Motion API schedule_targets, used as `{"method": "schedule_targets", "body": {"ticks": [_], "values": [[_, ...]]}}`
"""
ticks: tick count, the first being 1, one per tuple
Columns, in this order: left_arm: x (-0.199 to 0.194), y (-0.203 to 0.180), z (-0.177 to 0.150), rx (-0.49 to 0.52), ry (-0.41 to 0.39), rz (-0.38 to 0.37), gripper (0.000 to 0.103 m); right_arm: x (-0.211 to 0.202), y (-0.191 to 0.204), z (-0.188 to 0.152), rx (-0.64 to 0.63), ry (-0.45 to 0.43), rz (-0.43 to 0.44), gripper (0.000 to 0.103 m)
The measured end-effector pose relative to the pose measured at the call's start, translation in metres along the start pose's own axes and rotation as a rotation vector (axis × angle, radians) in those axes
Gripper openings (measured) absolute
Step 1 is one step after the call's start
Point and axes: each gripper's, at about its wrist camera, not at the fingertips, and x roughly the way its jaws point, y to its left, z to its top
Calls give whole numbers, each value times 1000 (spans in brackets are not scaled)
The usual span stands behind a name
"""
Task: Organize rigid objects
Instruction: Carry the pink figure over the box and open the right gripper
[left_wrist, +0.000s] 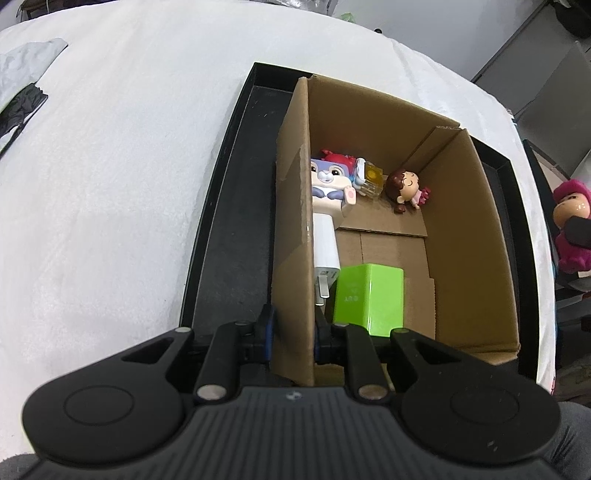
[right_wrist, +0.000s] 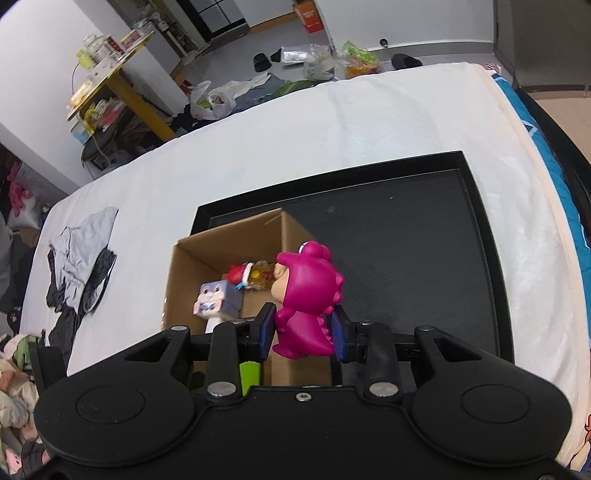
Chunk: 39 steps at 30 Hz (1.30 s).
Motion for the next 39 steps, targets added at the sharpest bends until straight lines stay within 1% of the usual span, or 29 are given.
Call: {"method": "schedule_targets", "body": {"ticks": [9, 16, 21, 26, 34, 38, 39], "values": [[-8, 6, -4, 12, -21, -36, 18, 9, 33, -11, -45, 18, -18, 32], [-8, 10, -4, 17, -21, -64, 19, 22, 55, -19, -63, 30, -30, 32], [-8, 12, -3, 17, -23, -76, 19, 34, 69, -19, -82, 45, -54, 32], [-8, 14, -2, 18, -19, -86, 20, 43, 83, -14, -100, 42, -63, 32], [-8, 15, -3, 19, -19, -89, 20, 59, 95, -8, -114, 43, -71, 32], [-7, 15, -2, 22, -17, -85, 20, 65, 96, -8, -113, 49, -73, 32], [-7, 14, -2, 23, -17, -83, 20, 67, 95, -8, -109, 50, -70, 33]]}}
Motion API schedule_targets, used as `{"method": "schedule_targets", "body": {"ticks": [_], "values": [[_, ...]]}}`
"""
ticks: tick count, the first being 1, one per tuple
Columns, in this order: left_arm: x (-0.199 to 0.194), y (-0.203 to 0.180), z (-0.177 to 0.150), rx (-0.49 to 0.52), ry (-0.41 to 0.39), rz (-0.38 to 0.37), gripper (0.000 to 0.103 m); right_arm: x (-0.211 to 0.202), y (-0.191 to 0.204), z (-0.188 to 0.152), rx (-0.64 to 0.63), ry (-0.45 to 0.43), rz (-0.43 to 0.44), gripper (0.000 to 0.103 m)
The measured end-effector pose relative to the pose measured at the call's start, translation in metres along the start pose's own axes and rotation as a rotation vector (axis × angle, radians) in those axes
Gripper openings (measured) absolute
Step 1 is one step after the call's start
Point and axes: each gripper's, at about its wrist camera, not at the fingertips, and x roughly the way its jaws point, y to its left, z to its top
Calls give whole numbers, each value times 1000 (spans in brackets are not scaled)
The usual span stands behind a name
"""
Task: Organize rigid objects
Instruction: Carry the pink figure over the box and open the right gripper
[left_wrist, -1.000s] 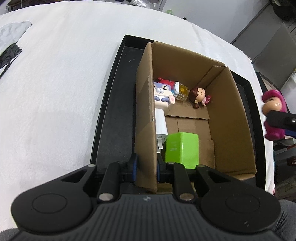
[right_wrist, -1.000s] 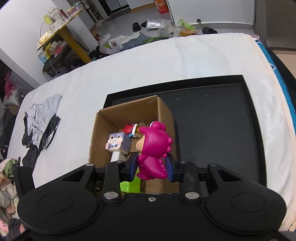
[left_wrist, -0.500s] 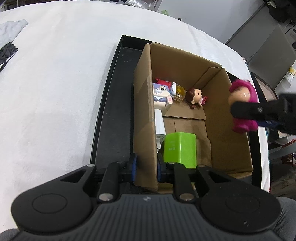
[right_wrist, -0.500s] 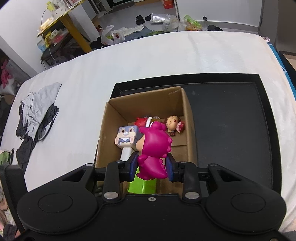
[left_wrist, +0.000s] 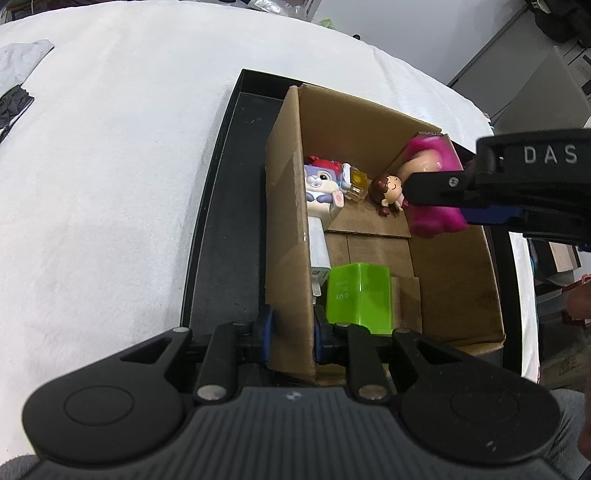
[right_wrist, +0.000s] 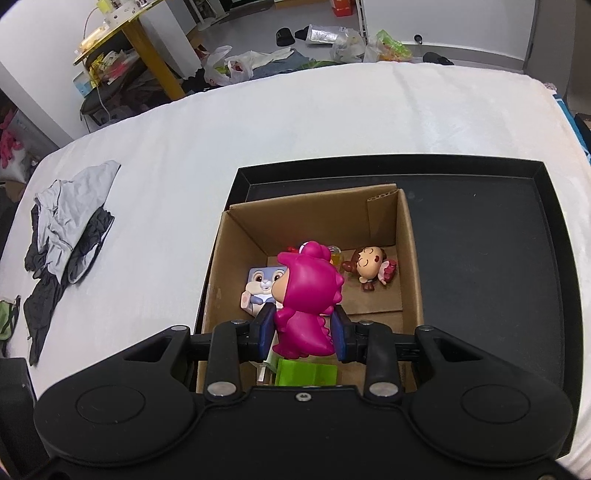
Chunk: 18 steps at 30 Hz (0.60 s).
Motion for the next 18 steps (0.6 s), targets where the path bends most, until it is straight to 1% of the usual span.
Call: {"method": "schedule_targets", "body": {"ticks": [2, 3, 6, 10, 14, 18], "values": [[0, 0, 0, -1, 0, 1, 20, 2, -1, 0, 17, 1, 17, 39], [1, -1, 0, -2, 1, 1, 20, 2, -3, -1, 28, 4, 25, 44], [0, -1, 0, -7, -1, 6, 20, -3, -7, -2, 30, -2, 29, 46], [0, -2, -1, -9, -4, 9, 20, -14, -19, -3, 55, -8, 29, 53], [-1, -1, -1, -20, -3, 7, 19, -21, -30, -8, 74, -5, 30, 55], [-1, -5, 0, -4, -1, 20, 19, -29, -37, -14, 79, -2, 36, 61]]}}
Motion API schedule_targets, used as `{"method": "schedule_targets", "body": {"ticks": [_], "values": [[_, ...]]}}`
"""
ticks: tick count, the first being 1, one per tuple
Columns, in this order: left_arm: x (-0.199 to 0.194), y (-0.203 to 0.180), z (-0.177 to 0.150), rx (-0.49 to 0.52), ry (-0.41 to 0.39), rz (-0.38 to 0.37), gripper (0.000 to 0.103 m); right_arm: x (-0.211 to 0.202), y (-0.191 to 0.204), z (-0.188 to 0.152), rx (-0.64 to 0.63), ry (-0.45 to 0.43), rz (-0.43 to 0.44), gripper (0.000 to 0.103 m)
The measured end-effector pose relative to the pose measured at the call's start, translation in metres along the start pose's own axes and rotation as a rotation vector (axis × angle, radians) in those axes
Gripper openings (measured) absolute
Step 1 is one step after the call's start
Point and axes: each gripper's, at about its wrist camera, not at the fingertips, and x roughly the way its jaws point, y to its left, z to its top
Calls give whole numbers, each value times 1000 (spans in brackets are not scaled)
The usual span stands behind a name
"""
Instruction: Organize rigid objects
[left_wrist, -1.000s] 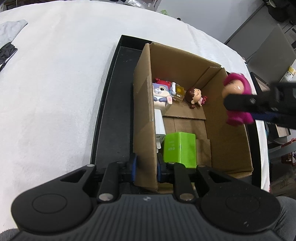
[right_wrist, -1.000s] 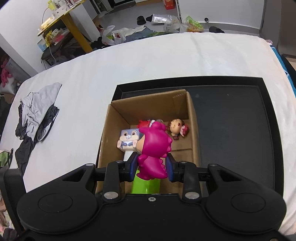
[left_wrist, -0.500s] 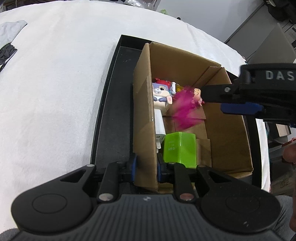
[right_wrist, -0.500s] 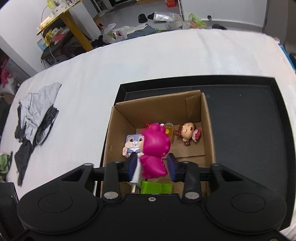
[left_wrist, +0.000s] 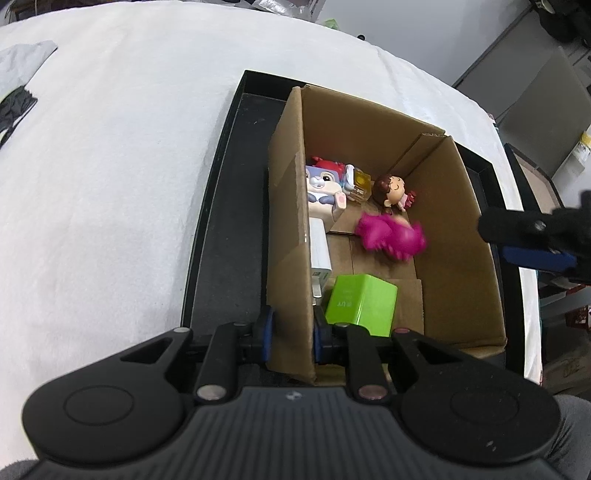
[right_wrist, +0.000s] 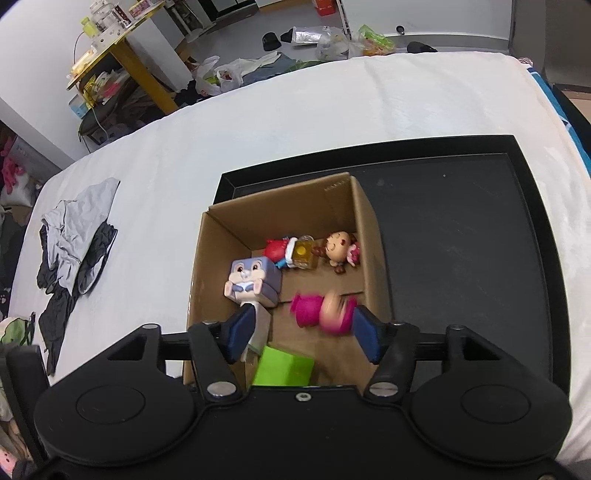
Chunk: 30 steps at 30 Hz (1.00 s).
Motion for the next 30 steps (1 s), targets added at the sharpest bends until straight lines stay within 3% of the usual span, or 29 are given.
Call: {"method": "schedule_targets", "body": {"ticks": [19, 30], "values": [[-2, -12, 14, 22, -18, 70, 17, -28, -45, -13, 74, -39, 21, 63], [-6, -19, 15, 22, 15, 102, 16, -31, -62, -18, 111, -40, 48, 63]]}}
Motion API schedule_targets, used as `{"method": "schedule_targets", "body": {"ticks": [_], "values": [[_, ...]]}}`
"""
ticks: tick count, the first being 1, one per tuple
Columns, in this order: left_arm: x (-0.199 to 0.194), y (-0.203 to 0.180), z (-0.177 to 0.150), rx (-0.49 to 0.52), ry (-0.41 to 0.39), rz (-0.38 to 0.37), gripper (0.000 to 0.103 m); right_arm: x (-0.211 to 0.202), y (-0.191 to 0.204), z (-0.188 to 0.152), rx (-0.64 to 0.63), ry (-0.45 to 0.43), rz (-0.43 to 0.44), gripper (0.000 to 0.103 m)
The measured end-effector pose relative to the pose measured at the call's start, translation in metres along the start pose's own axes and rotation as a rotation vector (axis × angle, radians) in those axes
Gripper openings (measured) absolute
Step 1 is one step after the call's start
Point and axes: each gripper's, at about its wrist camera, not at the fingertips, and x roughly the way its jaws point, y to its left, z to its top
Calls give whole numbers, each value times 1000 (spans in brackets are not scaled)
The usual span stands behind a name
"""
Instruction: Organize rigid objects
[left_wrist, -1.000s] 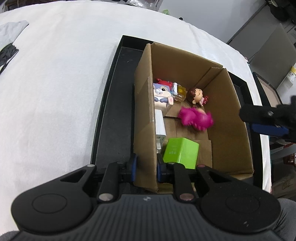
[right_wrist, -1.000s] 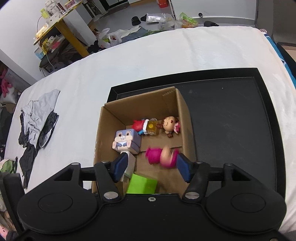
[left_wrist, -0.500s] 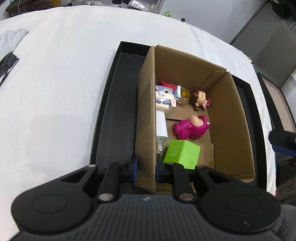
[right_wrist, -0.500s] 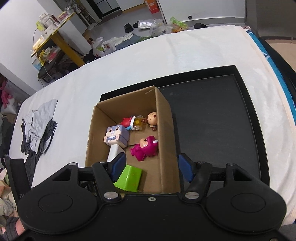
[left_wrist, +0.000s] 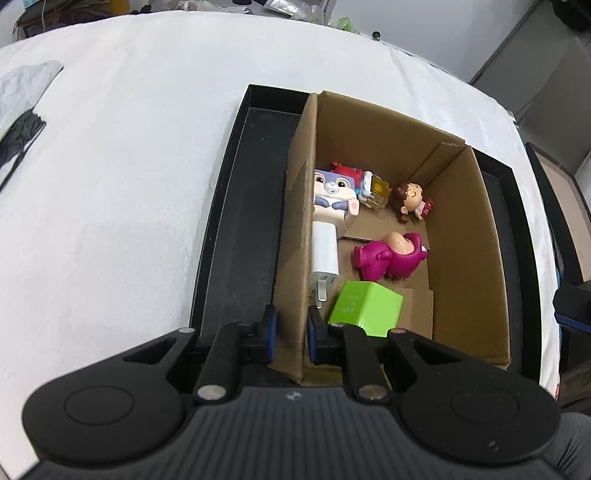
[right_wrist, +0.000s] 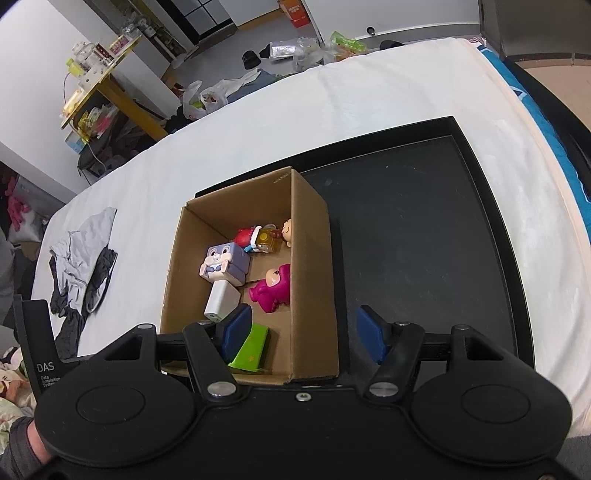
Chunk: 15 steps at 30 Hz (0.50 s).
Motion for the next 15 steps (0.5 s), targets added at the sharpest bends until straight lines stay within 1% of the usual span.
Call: {"method": "schedule_targets", "body": {"ticks": [3, 5, 7, 10, 11, 12, 13, 14, 15], "values": [[-7, -6, 3, 27, -3, 15, 19, -2, -3, -1, 10, -4, 11, 65], [-12, -9, 4, 36, -2, 20, 20, -5, -5, -1, 14, -10, 20, 69], [-18, -12, 4, 43, -1, 25, 20, -8, -5, -2, 13, -18, 25, 76], [-27, -16, 3, 46, 4, 29, 24, -13, -5, -5, 7, -22, 32, 81], [-31, -17, 2, 48, 7, 31, 27, -15, -5, -6, 5, -24, 36, 82], [-35, -19, 1, 52, 7, 35, 30, -17, -5, -7, 4, -26, 40, 85], [-38, -21, -1, 56, 5, 40, 37, -19, -5, -8, 3, -28, 41, 92], [-44, -23, -3, 60, -1, 44, 45, -21, -5, -9, 1, -31, 38, 95], [-50, -25, -6, 64, -9, 43, 47, -24, -4, -11, -3, -36, 33, 99]]}}
